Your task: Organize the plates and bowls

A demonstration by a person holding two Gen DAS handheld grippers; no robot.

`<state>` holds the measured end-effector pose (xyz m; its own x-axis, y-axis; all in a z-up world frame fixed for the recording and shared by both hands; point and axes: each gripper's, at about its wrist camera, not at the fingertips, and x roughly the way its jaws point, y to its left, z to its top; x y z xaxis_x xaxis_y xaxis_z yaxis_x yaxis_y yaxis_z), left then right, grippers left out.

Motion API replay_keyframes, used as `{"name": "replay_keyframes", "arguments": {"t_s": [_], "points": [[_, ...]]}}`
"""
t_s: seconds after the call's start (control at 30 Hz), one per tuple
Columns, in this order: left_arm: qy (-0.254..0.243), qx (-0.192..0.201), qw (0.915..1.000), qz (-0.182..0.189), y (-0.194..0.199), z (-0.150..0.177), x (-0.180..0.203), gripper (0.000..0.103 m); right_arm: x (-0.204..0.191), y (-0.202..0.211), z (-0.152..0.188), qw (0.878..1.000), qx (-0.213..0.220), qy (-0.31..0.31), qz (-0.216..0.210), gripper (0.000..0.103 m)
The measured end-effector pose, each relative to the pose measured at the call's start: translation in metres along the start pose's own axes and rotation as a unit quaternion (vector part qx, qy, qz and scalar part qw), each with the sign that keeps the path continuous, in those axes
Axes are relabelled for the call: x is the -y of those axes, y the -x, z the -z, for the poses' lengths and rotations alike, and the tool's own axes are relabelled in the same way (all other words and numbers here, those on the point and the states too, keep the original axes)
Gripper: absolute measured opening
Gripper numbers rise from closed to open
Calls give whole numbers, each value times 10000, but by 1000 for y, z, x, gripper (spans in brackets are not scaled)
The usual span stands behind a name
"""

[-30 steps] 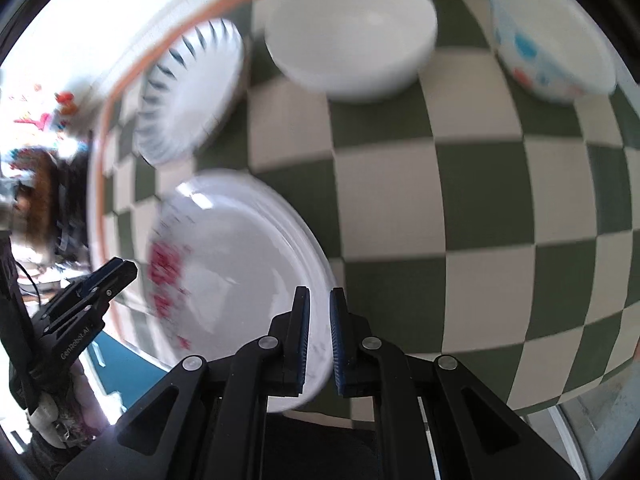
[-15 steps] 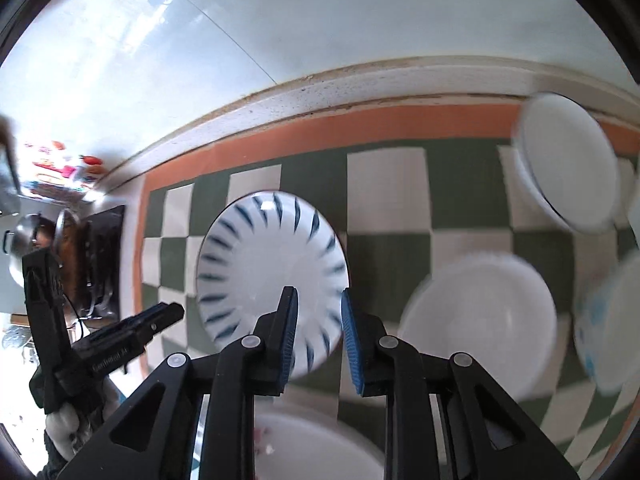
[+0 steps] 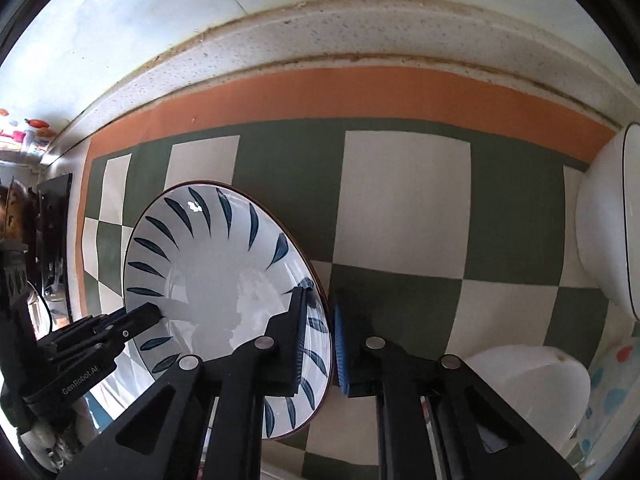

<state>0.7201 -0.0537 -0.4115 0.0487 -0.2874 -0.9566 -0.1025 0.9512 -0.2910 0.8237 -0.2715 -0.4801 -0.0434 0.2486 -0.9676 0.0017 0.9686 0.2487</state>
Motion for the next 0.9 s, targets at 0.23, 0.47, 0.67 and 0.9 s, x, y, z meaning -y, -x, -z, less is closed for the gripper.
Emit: {"name": "replay_keyframes", "arguments": {"t_s": [0.23, 0.47, 0.67, 0.9], "points": [[-92, 159, 9997, -147, 15, -1, 7, 15, 1, 5, 7, 10000, -18, 81, -50, 13], [-161, 387, 9989, -211, 48, 6, 10, 15, 2, 30, 22, 9996, 76, 58, -281, 12], [-230, 615, 9975, -256, 77, 24, 23, 15, -3, 63, 40, 9989, 224, 117, -405, 12], [-275, 767, 9964, -239, 98, 58, 39, 15, -2, 103, 79, 9972, 409, 244, -573, 11]]}}
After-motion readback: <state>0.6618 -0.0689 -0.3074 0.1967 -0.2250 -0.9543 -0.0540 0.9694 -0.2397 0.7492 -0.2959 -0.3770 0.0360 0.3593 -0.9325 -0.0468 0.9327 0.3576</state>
